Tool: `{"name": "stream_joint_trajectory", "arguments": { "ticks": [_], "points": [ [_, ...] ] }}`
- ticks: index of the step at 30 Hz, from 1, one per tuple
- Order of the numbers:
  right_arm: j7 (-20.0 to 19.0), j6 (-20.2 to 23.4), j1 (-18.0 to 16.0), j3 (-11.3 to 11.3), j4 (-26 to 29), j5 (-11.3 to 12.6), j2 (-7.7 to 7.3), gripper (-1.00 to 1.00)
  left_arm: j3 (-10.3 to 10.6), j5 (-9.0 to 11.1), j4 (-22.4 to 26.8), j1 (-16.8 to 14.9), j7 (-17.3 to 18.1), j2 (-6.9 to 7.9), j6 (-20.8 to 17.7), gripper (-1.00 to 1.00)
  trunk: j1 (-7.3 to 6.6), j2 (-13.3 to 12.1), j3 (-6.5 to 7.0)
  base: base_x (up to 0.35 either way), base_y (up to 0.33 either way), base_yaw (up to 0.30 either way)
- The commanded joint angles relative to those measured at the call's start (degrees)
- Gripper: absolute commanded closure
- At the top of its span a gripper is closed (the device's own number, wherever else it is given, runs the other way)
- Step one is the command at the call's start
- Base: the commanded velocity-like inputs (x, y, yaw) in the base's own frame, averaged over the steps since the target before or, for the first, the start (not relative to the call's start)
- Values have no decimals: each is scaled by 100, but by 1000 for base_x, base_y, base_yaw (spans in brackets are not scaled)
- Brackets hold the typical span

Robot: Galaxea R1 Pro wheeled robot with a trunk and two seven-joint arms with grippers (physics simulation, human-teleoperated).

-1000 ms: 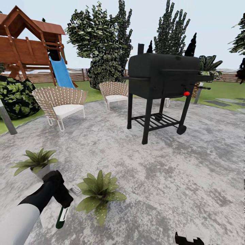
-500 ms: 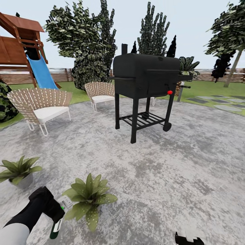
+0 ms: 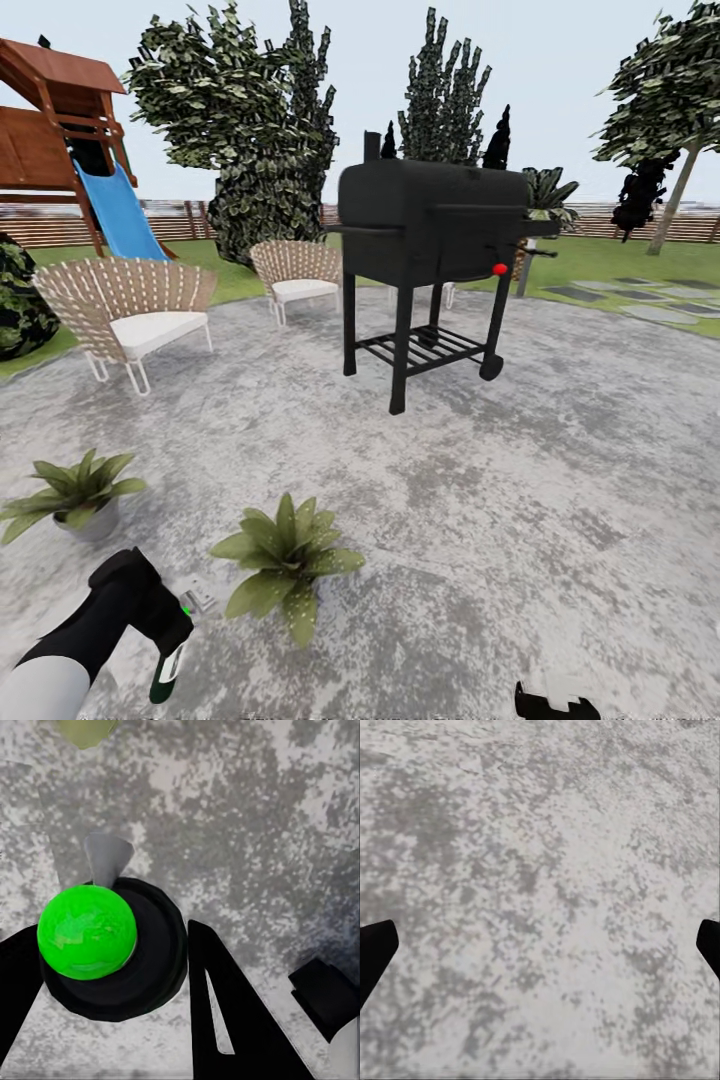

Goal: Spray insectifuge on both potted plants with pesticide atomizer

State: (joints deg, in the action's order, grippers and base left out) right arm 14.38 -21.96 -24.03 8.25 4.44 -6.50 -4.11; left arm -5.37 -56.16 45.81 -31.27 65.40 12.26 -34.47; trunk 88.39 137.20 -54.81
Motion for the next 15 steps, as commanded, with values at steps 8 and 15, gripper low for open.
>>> {"name": "stream_joint_trajectory", "arguments": {
  "ticks": [8, 15],
  "points": [
    [31, -10, -5, 53, 4, -20, 18, -100, -28, -16, -757, 6, -332, -36, -8, 100, -2, 2, -5, 111, 215, -104],
    [33, -10, -5, 54, 4, -20, 21, -100, -45, 40, -1075, 7, -838, -44, 10, 100, -2, 2, -5, 7, 8, -247]
  ]
}}
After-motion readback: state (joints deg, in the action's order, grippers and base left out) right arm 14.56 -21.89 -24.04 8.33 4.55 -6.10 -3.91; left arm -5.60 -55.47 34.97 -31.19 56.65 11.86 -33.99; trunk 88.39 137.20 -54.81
